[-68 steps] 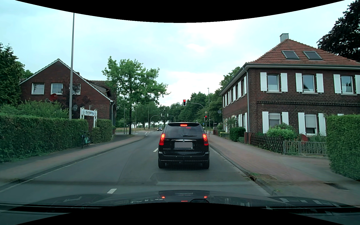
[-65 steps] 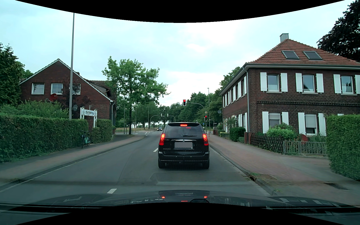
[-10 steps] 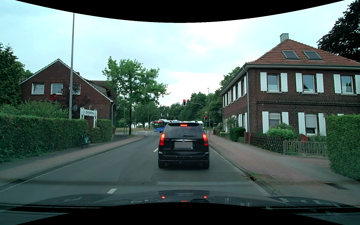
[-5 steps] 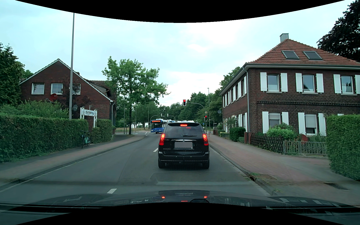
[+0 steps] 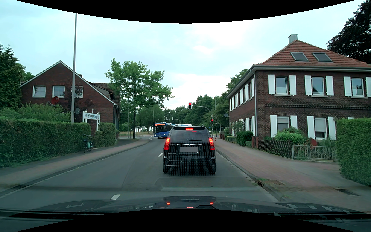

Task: Follow the waypoints while adhering to traffic rules and regulations

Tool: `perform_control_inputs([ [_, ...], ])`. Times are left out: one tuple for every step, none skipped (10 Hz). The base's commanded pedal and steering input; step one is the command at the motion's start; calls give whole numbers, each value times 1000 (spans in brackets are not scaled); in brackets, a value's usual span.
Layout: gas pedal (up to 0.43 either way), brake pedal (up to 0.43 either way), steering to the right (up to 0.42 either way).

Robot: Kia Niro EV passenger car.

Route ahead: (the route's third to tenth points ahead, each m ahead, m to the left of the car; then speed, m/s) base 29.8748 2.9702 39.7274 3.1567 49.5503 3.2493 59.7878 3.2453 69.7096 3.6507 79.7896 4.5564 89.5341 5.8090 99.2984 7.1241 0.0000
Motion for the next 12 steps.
perform_control_inputs([
  [0, 0, -4],
  [0, 0, -4],
  [0, 0, -4],
  [0, 0, -4],
  [0, 0, -4],
  [0, 0, -4],
  [0, 0, -4],
  [0, 0, -4],
  [0, 0, -4],
  [0, 0, -4],
  [0, 0, -4],
  [0, 0, -4],
])
